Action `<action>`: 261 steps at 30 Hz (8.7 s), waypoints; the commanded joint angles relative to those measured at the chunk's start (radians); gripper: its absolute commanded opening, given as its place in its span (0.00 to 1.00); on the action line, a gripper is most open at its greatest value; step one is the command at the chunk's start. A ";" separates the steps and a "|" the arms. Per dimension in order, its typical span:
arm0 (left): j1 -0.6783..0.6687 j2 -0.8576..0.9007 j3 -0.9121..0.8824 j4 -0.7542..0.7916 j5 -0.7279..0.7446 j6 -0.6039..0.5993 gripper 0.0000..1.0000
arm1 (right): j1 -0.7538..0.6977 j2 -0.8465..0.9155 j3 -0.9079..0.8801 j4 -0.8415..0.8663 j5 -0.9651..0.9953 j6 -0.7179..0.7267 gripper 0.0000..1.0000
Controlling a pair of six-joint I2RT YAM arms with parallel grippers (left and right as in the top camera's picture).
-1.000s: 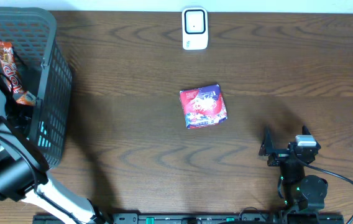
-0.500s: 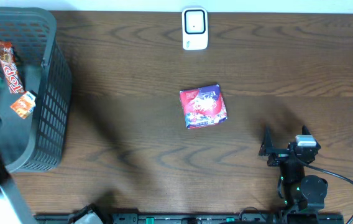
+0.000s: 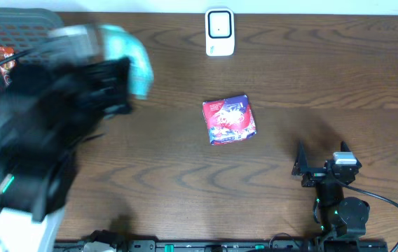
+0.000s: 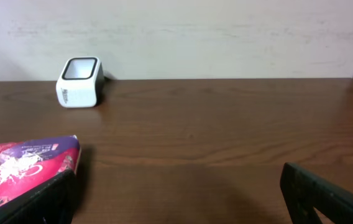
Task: Scan the item barcode
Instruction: 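Carry the green pack to the scanner and drop it beside the bag, then reach the left gripper into the basket toward the orange tissue pack, then grasp the orange tissue pack with the left gripper and lift, then carry the orange pack to the scanner and release it on the table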
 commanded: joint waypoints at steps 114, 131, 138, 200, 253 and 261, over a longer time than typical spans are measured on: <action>0.702 1.121 0.163 -0.083 -0.546 -0.106 0.84 | 0.007 -0.004 -0.004 0.000 0.008 -0.011 0.99; 0.707 1.042 0.162 -0.159 -0.557 -0.210 0.75 | 0.007 -0.004 -0.004 -0.001 0.008 -0.011 0.99; 0.717 1.042 0.146 -0.179 -0.560 -0.307 0.75 | 0.007 -0.004 -0.004 0.000 0.008 -0.011 0.99; 0.733 0.193 0.152 -0.041 0.095 -0.179 0.07 | 0.007 -0.004 -0.004 0.000 0.008 -0.011 0.99; -0.147 0.866 0.190 -0.249 -0.080 -0.038 0.07 | 0.007 -0.004 -0.004 -0.001 0.008 -0.011 0.99; -0.158 0.880 0.154 -0.227 0.096 -0.037 0.07 | 0.007 -0.004 -0.004 -0.001 0.008 -0.011 0.99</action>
